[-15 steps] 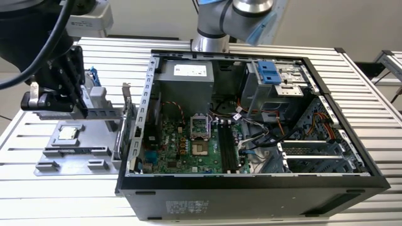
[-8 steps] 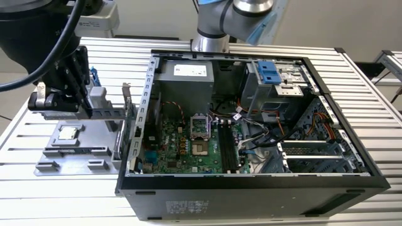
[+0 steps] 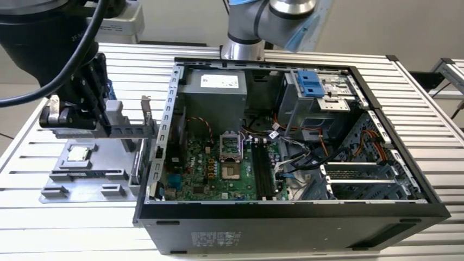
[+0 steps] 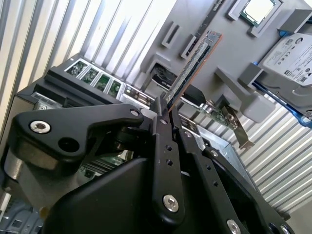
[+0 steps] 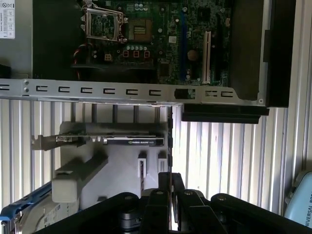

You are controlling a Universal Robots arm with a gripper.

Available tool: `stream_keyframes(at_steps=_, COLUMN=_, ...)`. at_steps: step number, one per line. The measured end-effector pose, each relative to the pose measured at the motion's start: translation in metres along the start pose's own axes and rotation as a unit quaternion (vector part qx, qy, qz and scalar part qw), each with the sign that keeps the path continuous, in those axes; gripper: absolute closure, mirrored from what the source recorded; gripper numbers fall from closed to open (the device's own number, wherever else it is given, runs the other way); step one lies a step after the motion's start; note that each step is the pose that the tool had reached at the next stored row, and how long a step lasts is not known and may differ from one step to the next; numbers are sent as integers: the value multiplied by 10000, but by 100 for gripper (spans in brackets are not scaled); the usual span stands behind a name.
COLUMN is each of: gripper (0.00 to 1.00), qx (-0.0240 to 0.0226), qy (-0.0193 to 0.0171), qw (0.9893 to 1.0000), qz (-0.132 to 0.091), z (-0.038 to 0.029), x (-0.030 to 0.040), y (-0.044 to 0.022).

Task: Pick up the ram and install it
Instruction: 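Pick up the ram and move it above insertion slot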

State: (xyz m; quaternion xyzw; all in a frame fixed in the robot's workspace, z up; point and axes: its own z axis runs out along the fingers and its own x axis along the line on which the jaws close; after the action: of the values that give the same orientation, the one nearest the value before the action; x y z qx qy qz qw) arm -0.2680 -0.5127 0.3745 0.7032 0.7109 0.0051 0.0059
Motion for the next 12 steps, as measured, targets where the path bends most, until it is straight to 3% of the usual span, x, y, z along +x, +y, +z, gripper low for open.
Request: stream_keyframes(at_steps=12, gripper=100, qx=0, qy=0, qw=10000, qz=0, z=1, x=-1, y=103)
